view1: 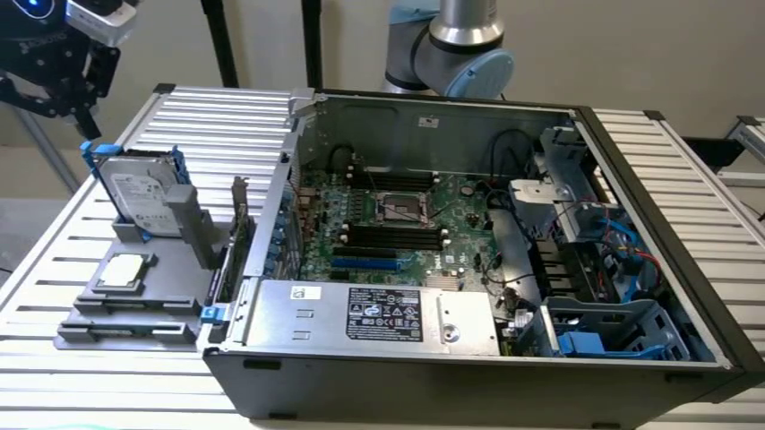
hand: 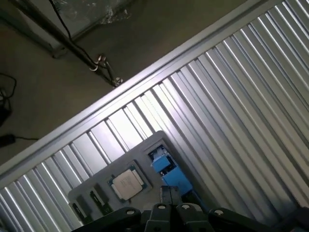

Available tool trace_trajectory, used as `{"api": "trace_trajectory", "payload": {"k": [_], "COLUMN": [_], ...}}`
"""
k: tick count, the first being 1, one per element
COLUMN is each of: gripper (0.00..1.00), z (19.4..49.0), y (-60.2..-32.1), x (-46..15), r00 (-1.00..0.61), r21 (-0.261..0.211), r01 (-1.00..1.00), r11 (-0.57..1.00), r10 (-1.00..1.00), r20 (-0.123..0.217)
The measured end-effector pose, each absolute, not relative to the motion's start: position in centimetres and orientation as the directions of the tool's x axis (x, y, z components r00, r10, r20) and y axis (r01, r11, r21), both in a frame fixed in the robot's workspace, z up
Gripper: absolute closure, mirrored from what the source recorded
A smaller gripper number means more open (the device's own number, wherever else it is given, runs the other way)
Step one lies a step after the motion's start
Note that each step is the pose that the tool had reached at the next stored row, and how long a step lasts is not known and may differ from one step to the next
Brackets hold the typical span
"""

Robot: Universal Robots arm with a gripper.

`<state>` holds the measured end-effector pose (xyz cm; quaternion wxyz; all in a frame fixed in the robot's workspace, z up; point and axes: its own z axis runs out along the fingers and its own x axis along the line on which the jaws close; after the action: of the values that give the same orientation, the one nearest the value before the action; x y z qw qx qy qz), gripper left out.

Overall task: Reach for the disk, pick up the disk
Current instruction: 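Pick up the disk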

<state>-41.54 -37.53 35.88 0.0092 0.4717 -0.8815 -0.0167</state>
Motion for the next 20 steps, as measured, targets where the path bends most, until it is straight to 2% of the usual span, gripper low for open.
{"api": "trace_trajectory", "payload": {"k": [20], "gripper": [0.89], "z": [35.87], "y": [-37.53], "x": [-41.54], "r00": [-0.23], "r21": [0.036], "r01": [-0.972], "r11": [0.23], "r10": [-0.973], "r20": [0.0]}}
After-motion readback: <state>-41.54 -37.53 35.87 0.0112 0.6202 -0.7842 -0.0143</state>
